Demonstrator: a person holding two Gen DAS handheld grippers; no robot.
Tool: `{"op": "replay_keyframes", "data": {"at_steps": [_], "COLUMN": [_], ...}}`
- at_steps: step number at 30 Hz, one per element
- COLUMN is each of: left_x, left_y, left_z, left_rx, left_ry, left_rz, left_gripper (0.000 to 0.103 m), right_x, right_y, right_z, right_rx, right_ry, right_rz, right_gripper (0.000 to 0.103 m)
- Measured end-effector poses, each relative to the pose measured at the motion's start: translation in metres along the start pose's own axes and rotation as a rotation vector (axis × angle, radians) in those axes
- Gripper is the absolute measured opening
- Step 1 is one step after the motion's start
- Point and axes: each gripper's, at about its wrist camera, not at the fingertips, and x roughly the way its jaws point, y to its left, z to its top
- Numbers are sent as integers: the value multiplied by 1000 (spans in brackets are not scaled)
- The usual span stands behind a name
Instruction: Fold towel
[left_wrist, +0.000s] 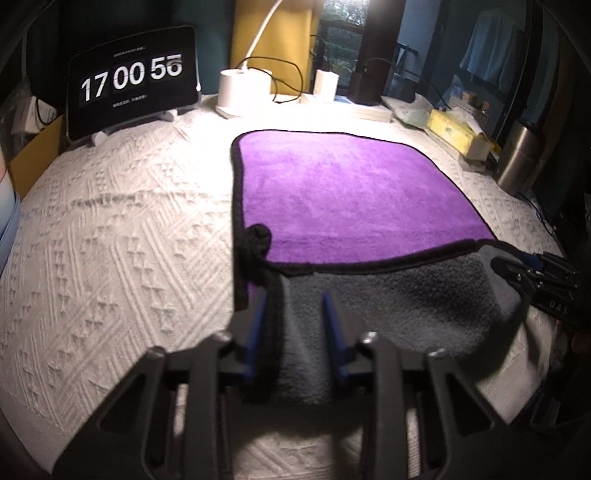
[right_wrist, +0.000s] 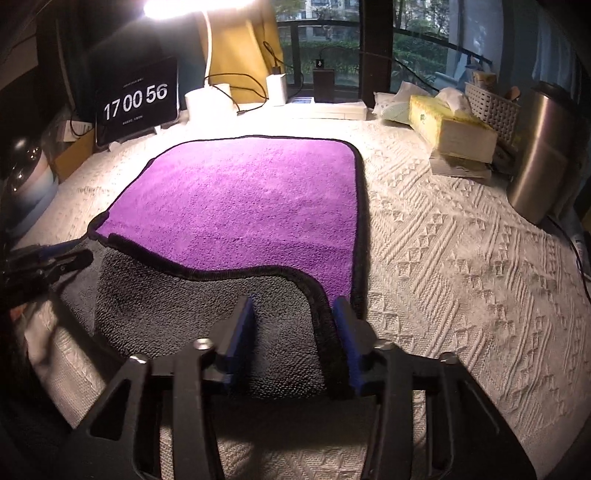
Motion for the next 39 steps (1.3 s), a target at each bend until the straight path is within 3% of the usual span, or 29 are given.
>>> {"op": "replay_keyframes", "data": {"at_steps": [2,4,7,21,39], "left_x": [-3,-7,-15,-40,-46], "left_y": [-1,-5,-7,6,8], "left_z": [0,-1,-1,10,47], "left_rx": [4,17,28,-9,30], "left_ry": [-9,-25,-53,-180,-314], "left_rz": [1,7,2,49,94], "left_gripper": [11,8,7,6,6], "right_x": [0,-1,-5,-47,-47], "right_y": [2,4,5,6,2], "right_z": [1,1,2,18,51], "right_rx": [-3,-13,-19,5,-11], "right_ry": [-1,-5,-19,-188,-284], "right_rz": [5,5,-9,-90,-154], "right_gripper": [25,13,9,6,6]}}
